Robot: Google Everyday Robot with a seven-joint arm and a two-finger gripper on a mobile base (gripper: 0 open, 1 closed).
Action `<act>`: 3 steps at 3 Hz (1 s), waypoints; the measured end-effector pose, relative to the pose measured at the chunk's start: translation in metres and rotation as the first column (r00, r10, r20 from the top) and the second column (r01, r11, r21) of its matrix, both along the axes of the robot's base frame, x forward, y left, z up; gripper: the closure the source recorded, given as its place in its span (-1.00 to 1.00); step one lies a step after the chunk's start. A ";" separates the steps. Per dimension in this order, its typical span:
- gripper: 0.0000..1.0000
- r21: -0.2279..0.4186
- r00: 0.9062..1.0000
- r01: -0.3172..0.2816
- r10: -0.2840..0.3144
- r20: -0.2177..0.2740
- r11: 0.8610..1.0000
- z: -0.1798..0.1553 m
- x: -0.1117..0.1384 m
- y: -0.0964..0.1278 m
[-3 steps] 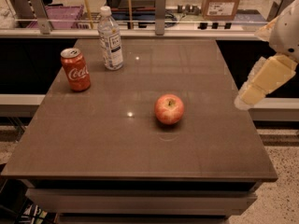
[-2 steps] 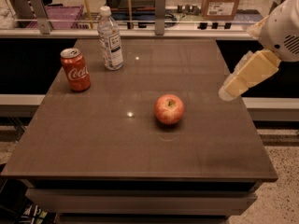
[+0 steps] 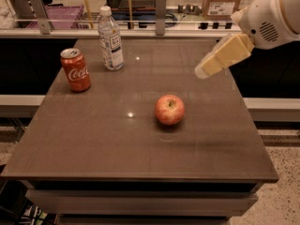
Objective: Knock blue plastic bottle over
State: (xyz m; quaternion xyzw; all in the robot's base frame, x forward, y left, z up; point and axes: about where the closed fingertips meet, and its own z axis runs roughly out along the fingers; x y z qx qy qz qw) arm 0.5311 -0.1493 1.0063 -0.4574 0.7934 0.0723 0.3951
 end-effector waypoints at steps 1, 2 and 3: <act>-1.00 0.083 0.998 0.044 -0.047 0.036 0.996 0.004 0.022 0.009; -1.00 0.083 0.998 0.044 -0.047 0.036 0.996 0.004 0.022 0.009; -1.00 0.103 0.997 0.051 -0.056 0.053 0.993 0.002 0.027 0.012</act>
Offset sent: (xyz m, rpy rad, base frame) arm 0.0177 0.0076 0.0006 0.0695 -0.0224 -0.0362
